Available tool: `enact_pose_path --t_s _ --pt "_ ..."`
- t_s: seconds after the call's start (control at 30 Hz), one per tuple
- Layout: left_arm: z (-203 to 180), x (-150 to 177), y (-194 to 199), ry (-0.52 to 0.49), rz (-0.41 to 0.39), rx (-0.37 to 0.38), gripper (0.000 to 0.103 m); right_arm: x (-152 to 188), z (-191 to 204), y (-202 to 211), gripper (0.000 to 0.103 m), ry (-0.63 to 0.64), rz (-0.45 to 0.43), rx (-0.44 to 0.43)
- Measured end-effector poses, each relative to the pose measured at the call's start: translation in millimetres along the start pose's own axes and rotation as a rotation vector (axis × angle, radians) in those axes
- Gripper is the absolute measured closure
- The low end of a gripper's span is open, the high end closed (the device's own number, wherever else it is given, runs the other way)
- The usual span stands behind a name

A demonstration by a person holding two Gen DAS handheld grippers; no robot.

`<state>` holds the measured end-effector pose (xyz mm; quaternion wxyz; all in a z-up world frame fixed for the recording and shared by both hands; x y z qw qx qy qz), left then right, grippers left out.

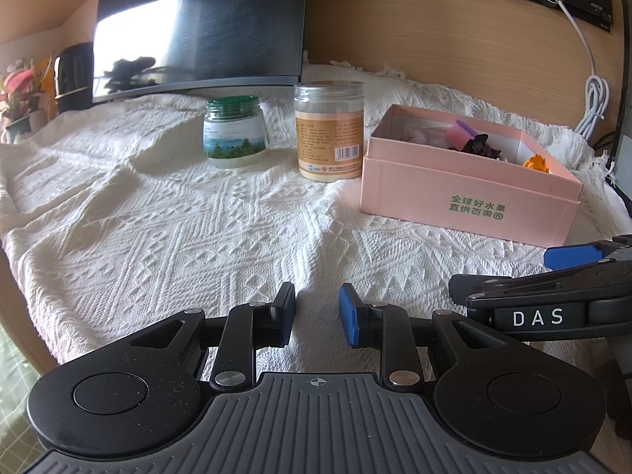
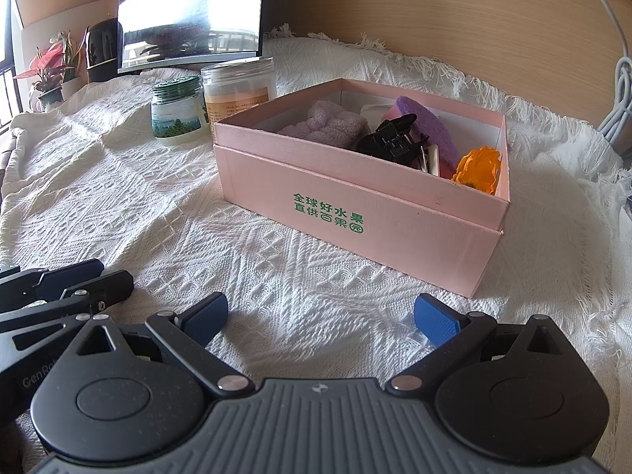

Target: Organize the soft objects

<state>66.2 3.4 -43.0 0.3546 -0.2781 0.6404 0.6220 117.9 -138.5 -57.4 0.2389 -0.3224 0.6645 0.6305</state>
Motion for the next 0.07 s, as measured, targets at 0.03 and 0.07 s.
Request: enact_pose_path --t_s 0.03,0.07 --pt "0.3 0.1 -0.1 -0.001 0.0 0.0 0.075 0.2 0.3 0.2 0.002 0.0 0.0 0.0" --pt "0.4 0.0 -0.2 -0.001 0.001 -0.002 0.075 0.0 0.0 0.0 0.002 0.0 0.0 0.0"
Point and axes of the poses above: each gripper's, at about its wrist camera, not at the fingertips, and y roughly against the way its jaws point, z to its left, x to its underside, the point moved 6 cm from there along -y, roughly the way its jaws point, and after that the axes turned 3 degrees about z, right-handed, at the moved point
